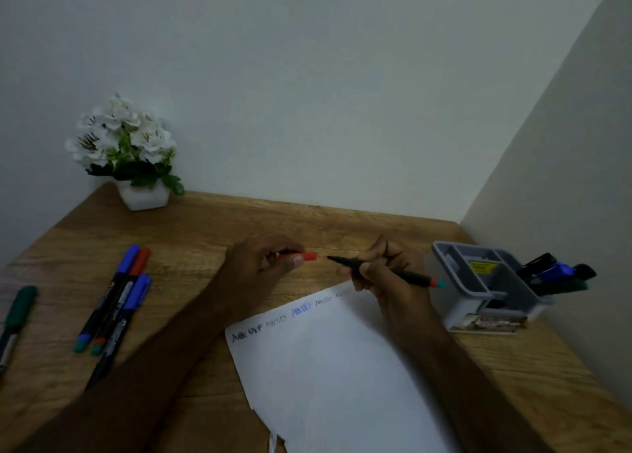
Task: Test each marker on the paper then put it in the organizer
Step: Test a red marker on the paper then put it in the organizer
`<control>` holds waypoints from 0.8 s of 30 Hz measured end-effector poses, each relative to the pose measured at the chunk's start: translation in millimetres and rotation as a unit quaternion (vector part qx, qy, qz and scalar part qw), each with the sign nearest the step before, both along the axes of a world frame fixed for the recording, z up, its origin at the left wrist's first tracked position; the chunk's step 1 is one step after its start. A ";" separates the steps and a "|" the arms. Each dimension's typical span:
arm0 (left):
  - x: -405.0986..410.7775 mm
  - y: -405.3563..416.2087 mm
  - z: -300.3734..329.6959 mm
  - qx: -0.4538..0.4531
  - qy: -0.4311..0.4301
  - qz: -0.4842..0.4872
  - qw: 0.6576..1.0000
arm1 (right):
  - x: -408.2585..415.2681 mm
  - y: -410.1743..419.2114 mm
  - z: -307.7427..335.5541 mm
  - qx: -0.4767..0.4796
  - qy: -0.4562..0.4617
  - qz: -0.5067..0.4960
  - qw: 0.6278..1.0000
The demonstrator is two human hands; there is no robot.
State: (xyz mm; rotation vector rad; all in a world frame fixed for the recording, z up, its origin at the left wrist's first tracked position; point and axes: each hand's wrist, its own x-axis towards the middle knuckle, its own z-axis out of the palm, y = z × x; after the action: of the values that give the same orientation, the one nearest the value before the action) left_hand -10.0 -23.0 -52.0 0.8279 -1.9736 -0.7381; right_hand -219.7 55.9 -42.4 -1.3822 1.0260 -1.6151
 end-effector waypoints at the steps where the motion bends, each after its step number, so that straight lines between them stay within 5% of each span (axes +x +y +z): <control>1: -0.8 0.2 -0.4 -0.003 -0.003 -0.004 1.000 | 0.9 0.6 0.5 0.001 0.004 0.003 1.000; 24: -7.7 5.4 -1.5 0.010 0.011 -0.100 0.995 | 3.3 -0.7 0.0 -0.003 0.097 0.004 0.995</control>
State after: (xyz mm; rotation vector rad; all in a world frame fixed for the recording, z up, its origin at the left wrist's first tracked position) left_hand -17.7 -17.6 -53.5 0.6357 -2.0524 -0.8793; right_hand -216.4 55.2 -42.4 -1.5688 1.1256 -1.5020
